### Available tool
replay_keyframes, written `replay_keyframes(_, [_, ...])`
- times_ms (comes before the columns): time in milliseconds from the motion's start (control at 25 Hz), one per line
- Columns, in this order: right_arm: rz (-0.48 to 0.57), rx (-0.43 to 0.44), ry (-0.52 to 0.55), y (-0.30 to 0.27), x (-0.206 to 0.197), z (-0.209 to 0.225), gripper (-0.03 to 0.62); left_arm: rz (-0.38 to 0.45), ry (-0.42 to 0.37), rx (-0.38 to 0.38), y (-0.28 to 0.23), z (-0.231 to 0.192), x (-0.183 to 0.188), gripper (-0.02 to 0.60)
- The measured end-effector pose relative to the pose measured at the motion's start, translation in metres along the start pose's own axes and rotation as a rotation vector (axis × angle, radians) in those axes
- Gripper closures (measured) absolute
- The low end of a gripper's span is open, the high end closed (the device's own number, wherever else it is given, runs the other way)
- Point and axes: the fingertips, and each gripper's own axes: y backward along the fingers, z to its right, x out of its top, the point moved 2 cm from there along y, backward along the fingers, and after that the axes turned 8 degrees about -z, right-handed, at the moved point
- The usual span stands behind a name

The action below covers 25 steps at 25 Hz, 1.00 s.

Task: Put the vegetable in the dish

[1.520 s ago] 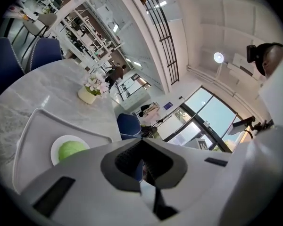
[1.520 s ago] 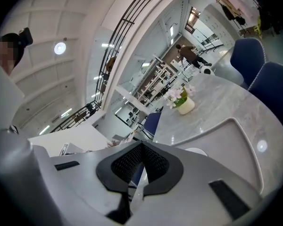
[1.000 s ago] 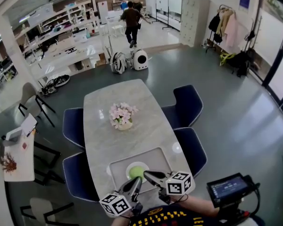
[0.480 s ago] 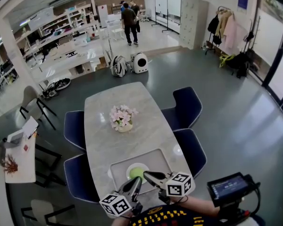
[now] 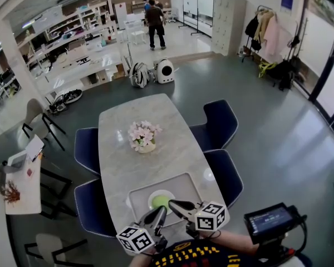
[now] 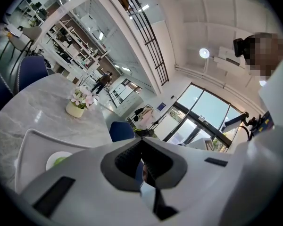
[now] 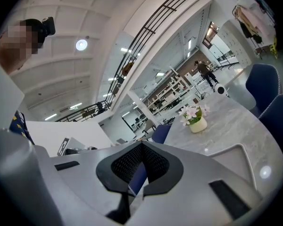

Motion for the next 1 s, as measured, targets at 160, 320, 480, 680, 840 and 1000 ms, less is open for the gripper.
replay_keyframes(160, [0.001,0.0,0.002,0.006,0.003,-0.001,0.588,-0.004,-0.003,0.005,-0.001,0.007,0.001,0.581])
replay_keyframes(320, [-0.001,-0.001,0.003,0.005,0.0,-0.002,0.588,0.0,0.0,0.007,0.001,0.004,-0.002,0.581])
replay_keyframes(480, [0.006,-0.004,0.012,0.01,0.004,-0.004,0.588,0.015,-0.008,-0.002,-0.001,0.009,0.001,0.581])
replay_keyframes(680, [0.018,-0.004,0.028,0.011,0.015,-0.005,0.588,0.031,-0.027,-0.016,-0.006,0.01,0.011,0.581])
replay_keyframes(840, [0.003,-0.006,0.013,0.015,0.011,-0.012,0.588,0.03,-0.006,0.0,0.001,0.015,0.006,0.581])
replay_keyframes(1000, [-0.002,-0.007,0.0,0.014,0.007,-0.011,0.588,0.019,0.013,0.007,0.002,0.013,0.003,0.581])
